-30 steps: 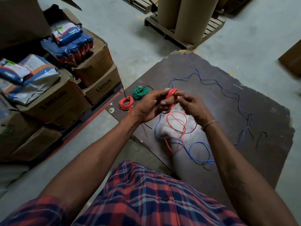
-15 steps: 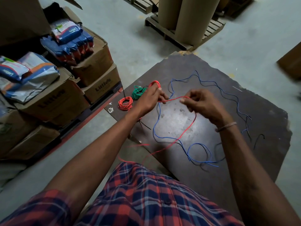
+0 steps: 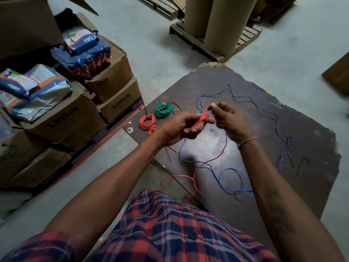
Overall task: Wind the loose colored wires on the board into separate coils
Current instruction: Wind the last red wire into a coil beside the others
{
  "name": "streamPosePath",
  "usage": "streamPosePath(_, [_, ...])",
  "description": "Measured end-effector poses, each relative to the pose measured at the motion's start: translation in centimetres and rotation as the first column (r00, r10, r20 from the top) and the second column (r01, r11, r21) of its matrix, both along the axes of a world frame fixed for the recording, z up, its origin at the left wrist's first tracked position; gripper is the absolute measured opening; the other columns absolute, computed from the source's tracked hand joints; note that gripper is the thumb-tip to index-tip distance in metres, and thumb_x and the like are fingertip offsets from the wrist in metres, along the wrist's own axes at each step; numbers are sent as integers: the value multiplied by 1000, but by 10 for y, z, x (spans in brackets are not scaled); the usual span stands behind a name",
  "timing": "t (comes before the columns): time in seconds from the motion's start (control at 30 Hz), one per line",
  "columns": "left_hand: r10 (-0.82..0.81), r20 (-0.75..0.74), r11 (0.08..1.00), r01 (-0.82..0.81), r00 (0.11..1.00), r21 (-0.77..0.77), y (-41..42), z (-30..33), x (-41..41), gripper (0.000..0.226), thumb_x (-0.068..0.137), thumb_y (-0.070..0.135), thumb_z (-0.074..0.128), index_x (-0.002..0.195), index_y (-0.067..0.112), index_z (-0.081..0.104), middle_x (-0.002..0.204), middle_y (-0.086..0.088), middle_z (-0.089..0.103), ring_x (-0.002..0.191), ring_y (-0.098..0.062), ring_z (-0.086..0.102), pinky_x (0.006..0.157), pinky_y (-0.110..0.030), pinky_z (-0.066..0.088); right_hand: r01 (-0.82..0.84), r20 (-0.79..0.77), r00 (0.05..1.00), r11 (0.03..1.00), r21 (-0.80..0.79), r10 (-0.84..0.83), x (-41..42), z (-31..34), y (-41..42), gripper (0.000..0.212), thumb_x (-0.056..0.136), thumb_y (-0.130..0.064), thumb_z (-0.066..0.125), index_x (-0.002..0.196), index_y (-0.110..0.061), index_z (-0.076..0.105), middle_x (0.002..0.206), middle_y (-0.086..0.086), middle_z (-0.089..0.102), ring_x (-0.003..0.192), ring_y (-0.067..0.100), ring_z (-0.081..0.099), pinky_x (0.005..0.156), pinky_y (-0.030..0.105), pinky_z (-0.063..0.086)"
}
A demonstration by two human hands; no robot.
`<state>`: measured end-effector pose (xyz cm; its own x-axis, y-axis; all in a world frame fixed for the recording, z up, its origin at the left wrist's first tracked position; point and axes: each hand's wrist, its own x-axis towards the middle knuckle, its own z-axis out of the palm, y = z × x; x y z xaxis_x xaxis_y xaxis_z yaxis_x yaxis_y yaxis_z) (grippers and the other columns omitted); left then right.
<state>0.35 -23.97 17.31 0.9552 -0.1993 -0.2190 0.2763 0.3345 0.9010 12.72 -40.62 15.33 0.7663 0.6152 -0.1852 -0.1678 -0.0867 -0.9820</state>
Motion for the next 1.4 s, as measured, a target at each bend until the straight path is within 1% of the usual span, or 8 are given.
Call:
streamPosePath(0.13, [128, 40, 952, -111, 991, -286, 2, 10, 7, 47, 109, 22, 31, 134, -13, 48, 68, 2, 43, 51, -8, 21, 50, -24, 27, -50, -101, 994, 996, -67, 43, -33, -20, 12, 23, 106, -25, 55, 100, -10, 71, 59, -6, 47, 47, 7, 30, 45, 21, 17])
streamPosePath(0.23, [356, 8, 902, -342, 934, -262, 8, 7, 13, 45, 111, 20, 35, 136, -16, 45, 78, -4, 60, 54, -8, 44, 57, -24, 46, -160, -134, 982, 965, -206, 134, -60, -18, 15, 44, 107, -42, 51, 102, -2, 69, 65, 3, 51, 47, 11, 30, 46, 22, 18])
streamPosePath(0.47, [405, 162, 834, -437, 900, 336, 24, -21, 14, 44, 112, 23, 34, 100, -10, 60, 97, -15, 77, 82, -26, 76, 79, -33, 59, -425, -72, 900, 829, -362, 430, -96, 25, -2, 26, 106, -29, 58, 109, -6, 69, 63, 12, 62, 39, 17, 46, 43, 25, 39])
streamPosePath(0.67, [136, 185, 667, -228, 973, 709, 17, -30, -5, 42, 111, 24, 37, 88, -6, 57, 78, -9, 75, 56, -15, 66, 63, -24, 53, -367, 33, 910, 839, -403, 414, -59, 60, -17, 18, 99, -13, 67, 94, 5, 68, 56, 11, 60, 35, 18, 48, 38, 23, 39])
streamPosePath(0.77, [79, 141, 786, -149, 987, 600, 15, -28, -12, 48, 108, 31, 42, 88, -8, 61, 70, -10, 69, 50, -19, 52, 59, -29, 46, -256, 52, 961, 946, -197, 271, -36, 57, -26, 13, 95, -9, 69, 87, 0, 67, 49, 2, 47, 36, 13, 42, 43, 24, 34])
streamPosePath(0.9, [55, 42, 962, -64, 998, 267, 9, -22, -21, 39, 110, 22, 38, 122, -6, 62, 68, -15, 53, 50, -18, 34, 56, -30, 38, -22, -88, 996, 996, 82, 29, -13, 41, -29, 14, 100, -8, 58, 89, -6, 66, 49, -7, 37, 40, 7, 31, 58, 27, 44])
streamPosePath(1.13, [-15, 43, 985, 22, 999, -170, 0, -13, -25, 50, 110, 19, 28, 140, -18, 43, 66, -5, 41, 48, -15, 19, 55, -30, 32, 41, 91, 996, 983, -179, -25, -16, -12, -8, 11, 98, -19, 68, 89, -20, 74, 76, 7, 55, 57, 6, 42, 51, 24, 36])
streamPosePath(1.4, [326, 7, 915, -314, 945, -254, 4, -11, -4, 34, 112, 15, 29, 116, -7, 55, 107, -23, 73, 93, -28, 73, 89, -35, 59, -369, -127, 929, 882, -293, 346, -88, -10, -5, 36, 109, -37, 48, 113, -13, 74, 66, 12, 53, 46, 21, 47, 48, 28, 46])
